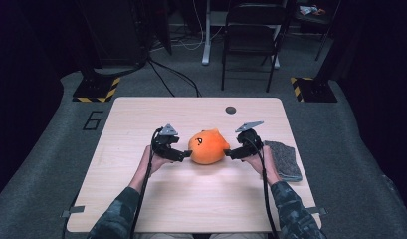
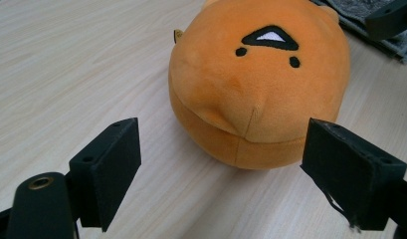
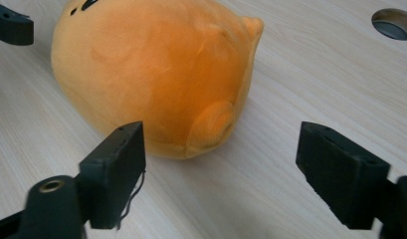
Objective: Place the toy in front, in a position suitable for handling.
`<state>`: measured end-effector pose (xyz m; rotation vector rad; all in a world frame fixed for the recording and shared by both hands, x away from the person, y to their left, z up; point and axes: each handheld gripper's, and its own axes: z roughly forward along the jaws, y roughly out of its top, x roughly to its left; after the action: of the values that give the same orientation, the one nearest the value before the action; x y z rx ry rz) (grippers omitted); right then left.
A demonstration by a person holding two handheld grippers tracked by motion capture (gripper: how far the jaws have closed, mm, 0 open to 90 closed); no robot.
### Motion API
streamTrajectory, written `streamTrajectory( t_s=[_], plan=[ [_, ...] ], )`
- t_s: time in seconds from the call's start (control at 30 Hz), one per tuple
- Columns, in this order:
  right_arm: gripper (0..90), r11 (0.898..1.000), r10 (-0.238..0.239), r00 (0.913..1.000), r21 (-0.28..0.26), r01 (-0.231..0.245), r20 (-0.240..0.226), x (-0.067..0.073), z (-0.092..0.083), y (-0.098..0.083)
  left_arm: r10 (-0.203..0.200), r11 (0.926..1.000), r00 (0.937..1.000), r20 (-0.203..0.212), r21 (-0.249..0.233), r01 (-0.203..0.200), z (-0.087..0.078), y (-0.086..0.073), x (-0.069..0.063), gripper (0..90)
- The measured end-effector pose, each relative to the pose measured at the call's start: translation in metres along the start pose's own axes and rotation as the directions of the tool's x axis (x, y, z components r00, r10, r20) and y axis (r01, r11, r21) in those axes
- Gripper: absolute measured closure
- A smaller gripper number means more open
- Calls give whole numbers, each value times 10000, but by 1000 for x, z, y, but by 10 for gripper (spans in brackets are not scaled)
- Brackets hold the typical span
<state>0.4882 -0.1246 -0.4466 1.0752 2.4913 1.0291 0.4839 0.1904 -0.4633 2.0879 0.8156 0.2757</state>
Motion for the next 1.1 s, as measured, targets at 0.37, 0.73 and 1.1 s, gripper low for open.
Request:
streamTrajectory(
  t_s=[0.37,0.73,1.1],
  plan=[
    [502,9998,-83,9980,158,93,-620,-2,15,0,187,9998,9993,311,114,-191,12,-6,-5,294],
    [731,9992,-152,9971,345,178,-740,3,24,-3,399,9992,9972,634,-91,-394,18,-11,-13,608],
    [822,9989,-437,9988,152,440,-216,12,20,-3,470,9978,9989,94,-464,-465,16,-12,-26,789]
  ],
)
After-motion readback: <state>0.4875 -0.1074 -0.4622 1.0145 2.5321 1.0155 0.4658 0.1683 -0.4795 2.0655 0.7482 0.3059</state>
